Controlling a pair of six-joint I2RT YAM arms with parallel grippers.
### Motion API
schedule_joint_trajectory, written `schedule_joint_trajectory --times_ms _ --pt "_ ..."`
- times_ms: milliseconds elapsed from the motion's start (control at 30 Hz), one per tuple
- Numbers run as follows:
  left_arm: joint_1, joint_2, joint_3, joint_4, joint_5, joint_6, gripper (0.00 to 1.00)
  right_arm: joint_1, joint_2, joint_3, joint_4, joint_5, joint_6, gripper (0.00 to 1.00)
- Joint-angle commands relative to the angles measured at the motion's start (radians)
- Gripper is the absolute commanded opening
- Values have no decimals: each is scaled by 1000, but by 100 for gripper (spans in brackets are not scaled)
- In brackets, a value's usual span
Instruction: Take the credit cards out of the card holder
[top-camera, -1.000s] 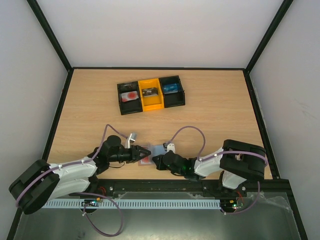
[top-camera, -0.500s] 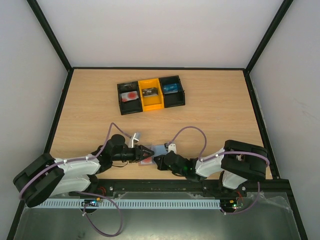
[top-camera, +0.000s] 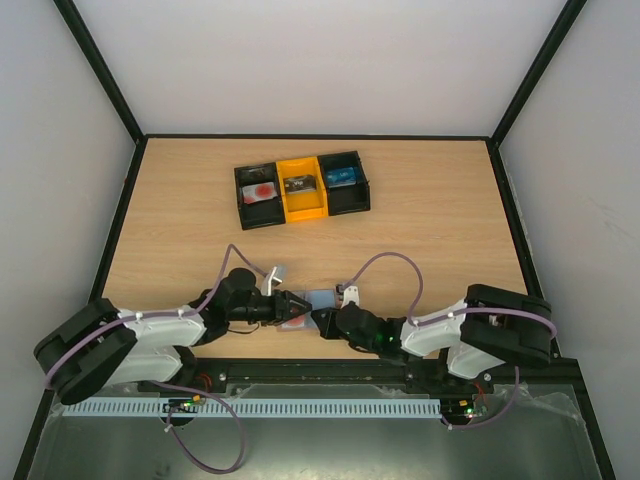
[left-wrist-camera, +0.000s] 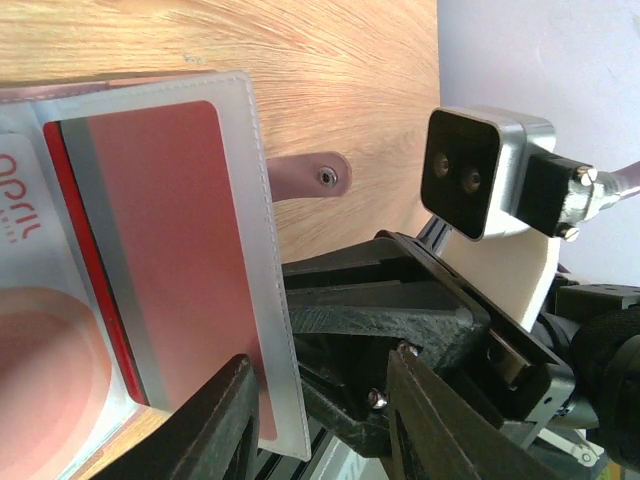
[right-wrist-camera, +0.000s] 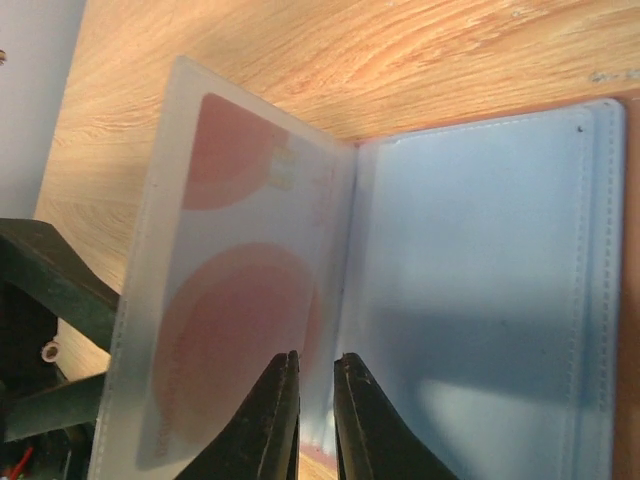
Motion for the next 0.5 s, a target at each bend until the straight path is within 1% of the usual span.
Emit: schedule_joint_trajectory --times_ms 0,100,367,467 --pt "-14 16 31 32 -8 14 37 7 -43 -22 -13 45 12 13" --pt "-15 17 33 21 -14 20 37 7 -57 -29 -12 46 12 16" --pt "-17 27 32 24 -13 25 37 10 -94 -45 -3 54 20 17" --pt "-16 8 33 -11 -37 32 36 12 -111 -46 -5 58 20 17"
